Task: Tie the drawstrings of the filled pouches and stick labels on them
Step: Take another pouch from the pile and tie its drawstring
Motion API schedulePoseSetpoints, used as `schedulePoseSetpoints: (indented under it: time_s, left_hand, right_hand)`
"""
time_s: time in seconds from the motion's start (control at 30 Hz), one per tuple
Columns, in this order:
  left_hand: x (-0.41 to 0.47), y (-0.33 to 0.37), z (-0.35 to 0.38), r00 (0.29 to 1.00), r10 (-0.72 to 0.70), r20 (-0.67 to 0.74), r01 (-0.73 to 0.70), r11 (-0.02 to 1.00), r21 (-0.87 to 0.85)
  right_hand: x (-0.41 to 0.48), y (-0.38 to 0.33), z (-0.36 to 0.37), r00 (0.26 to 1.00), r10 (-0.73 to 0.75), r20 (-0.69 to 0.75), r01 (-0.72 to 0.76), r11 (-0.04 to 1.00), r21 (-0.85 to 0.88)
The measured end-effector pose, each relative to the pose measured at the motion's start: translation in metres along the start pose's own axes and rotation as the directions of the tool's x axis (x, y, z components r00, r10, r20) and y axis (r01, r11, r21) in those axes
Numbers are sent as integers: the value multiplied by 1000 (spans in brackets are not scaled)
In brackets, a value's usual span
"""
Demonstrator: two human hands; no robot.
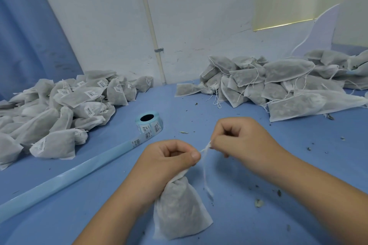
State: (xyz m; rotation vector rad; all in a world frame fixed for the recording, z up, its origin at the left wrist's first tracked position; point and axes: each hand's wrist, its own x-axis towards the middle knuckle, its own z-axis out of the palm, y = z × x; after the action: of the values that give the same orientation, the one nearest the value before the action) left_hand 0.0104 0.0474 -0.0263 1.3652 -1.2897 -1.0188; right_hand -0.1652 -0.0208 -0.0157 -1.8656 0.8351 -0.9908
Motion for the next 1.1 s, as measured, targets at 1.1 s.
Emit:
schedulePoseSetpoints:
  time_s: [1.1]
  left_hand:
    - [6,-7,-2,944,298,-141,-260,936,237]
  right_hand:
    - [3,3,-1,788,-47,614,-541,422,727]
